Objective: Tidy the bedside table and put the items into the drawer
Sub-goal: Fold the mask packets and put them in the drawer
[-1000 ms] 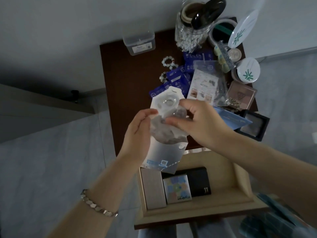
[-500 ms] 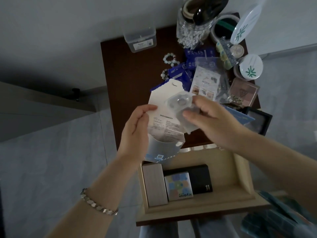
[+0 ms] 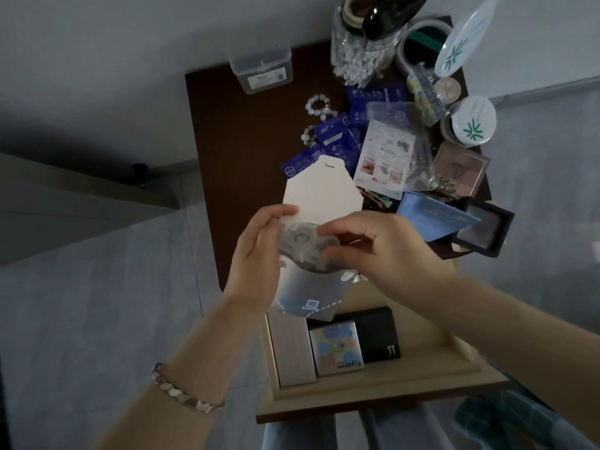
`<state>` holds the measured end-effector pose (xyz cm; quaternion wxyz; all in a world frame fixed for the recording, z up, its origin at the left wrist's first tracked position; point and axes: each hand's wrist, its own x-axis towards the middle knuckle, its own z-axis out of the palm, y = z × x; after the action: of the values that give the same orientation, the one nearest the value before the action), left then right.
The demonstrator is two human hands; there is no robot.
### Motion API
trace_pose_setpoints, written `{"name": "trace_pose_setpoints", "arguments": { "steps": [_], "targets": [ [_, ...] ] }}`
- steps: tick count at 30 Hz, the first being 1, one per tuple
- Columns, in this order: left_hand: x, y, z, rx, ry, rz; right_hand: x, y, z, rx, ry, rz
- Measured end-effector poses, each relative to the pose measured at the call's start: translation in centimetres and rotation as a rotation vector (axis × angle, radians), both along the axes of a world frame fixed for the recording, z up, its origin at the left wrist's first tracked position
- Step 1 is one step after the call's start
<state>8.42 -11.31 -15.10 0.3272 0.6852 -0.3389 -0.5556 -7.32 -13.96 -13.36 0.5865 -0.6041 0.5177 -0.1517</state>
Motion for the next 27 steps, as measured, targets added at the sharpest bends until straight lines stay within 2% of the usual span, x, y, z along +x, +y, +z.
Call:
{"name": "trace_pose_setpoints", "arguments": {
  "steps": [4,8,13,16,21,23,25,27],
  "targets": [
    [-0.5,0.1,0.0,-0.037,-0.008,-0.064,0.1,-0.1,0.1,-0.06,0.197,0.178],
    [-0.6,0.0,-0.2,-0.089,-0.133,-0.182,0.5,-0.1,0.1,0.022,0.192,0.225],
    [-0.7,0.0,0.0,-0.092,-0.222,-0.256,1.5,0.1,-0.1,-0.092,0.363,0.471],
    [-0.5,-0.2,-0.3,-0.079,-0.236,-0.214,1.7,0.6,-0.6,-0.122,0.358,0.553],
    [-1.0,-0.9,-0.6,-0.037,-0.243,-0.184,1.2,0.6,-0.5,-0.044,0.284,0.548],
    [-1.2,-1.5,-0.8,-0.006,-0.252,-0.13,0.4,-0.8,0.0,-0.027,0.247,0.444],
    [-1.1,-2.5,-1.1,0.004,-0.249,-0.076,-0.8,-3.2,0.2,-0.061,0.247,0.141],
    [-1.1,-3.5,-1.3,0.018,-0.277,-0.084,-2.2,-6.4,-0.1,-0.205,0.37,-0.142]
  ]
}}
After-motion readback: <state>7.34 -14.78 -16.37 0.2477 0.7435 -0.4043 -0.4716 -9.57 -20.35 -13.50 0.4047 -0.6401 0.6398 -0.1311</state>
